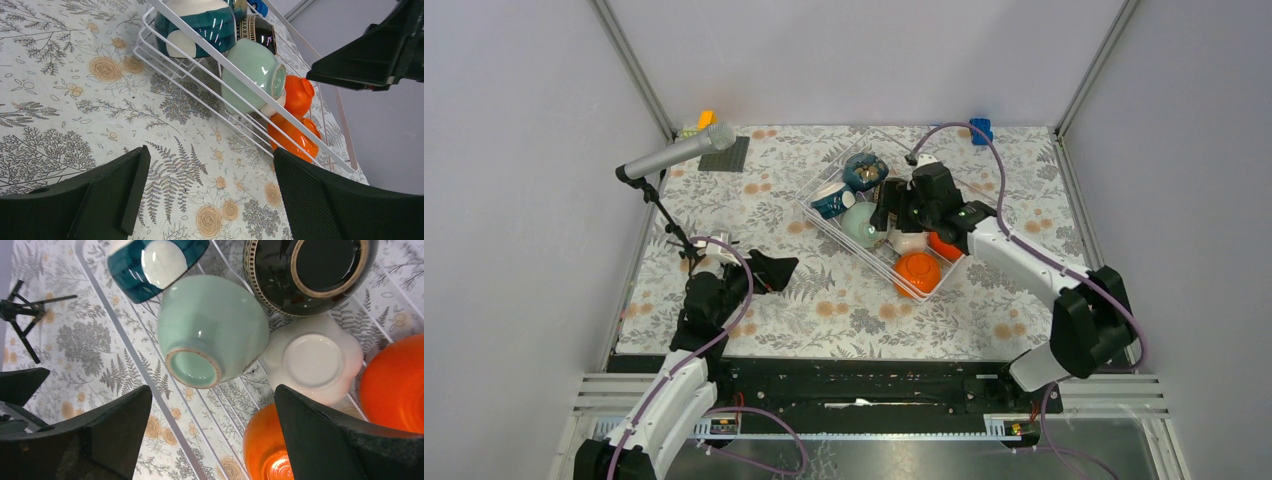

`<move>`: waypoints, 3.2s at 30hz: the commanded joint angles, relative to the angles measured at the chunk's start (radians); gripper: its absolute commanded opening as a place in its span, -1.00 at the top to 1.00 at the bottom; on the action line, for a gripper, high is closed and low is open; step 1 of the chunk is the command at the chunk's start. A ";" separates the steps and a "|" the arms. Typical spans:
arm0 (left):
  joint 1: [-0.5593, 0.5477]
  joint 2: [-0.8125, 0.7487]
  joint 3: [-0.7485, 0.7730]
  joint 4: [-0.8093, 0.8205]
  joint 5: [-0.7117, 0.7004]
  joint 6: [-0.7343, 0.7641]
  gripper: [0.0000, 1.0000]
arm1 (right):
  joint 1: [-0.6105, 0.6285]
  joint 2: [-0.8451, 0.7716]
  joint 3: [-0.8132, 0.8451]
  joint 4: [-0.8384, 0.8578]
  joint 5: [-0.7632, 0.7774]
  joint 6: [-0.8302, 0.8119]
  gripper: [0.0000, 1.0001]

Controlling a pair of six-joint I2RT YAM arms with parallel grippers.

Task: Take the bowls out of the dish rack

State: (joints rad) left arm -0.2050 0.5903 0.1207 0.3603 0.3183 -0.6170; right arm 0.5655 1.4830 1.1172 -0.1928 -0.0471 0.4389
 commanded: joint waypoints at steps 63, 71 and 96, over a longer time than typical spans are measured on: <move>-0.257 0.503 0.371 0.146 -0.075 -0.062 -0.84 | -0.191 0.100 -0.227 0.351 -0.349 0.109 0.15; -0.282 0.762 0.591 0.094 -0.024 -0.006 -0.55 | -0.209 0.101 -0.232 0.351 -0.361 0.085 0.11; -0.287 1.172 0.946 -0.009 0.336 -0.015 -0.03 | -0.245 0.090 -0.257 0.368 -0.384 0.070 -0.30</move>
State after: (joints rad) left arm -0.4866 1.7485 1.0462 0.2844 0.5434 -0.5934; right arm 0.3565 1.5864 0.8791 0.1944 -0.4957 0.5385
